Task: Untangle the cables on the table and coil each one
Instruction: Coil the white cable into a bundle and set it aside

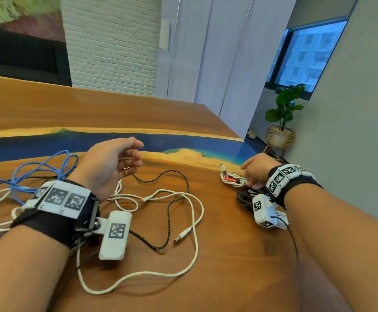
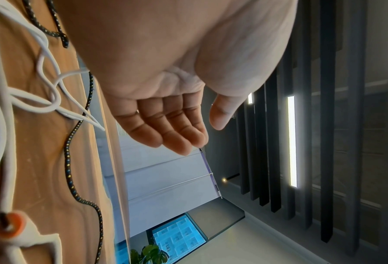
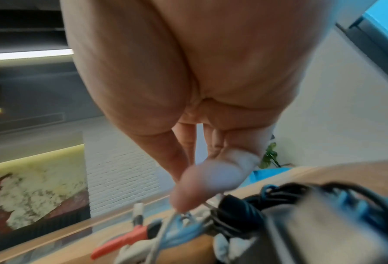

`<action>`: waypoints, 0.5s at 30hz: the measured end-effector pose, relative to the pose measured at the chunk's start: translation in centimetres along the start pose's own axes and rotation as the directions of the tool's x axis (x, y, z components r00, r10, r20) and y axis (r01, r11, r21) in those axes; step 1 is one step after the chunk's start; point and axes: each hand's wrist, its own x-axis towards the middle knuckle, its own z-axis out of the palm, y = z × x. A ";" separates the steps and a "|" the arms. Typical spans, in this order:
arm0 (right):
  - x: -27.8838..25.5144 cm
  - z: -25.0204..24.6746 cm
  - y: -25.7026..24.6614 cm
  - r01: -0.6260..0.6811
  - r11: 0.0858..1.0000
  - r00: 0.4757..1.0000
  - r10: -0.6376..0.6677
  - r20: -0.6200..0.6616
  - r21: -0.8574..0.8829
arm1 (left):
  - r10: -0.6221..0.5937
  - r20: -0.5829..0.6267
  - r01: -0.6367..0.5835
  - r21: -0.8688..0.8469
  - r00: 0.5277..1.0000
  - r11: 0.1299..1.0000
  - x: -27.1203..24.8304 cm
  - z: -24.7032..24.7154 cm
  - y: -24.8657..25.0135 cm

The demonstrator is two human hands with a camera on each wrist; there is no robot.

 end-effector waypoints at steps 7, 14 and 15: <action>-5.5 1.5 -7.5 0.389 0.919 0.916 -0.378 0.134 -0.070 | 0.004 0.012 -0.005 0.031 1.000 1.000 -0.6 -0.1 0.6; -10.8 8.6 -14.6 0.757 0.589 0.652 -0.652 0.388 -0.282 | 0.001 -0.015 0.000 0.072 1.000 0.997 -0.7 -0.7 1.1; -10.9 9.5 -15.0 0.764 0.563 0.644 -0.635 0.426 -0.315 | 0.000 -0.019 0.002 0.070 1.000 0.998 -0.6 -0.9 1.1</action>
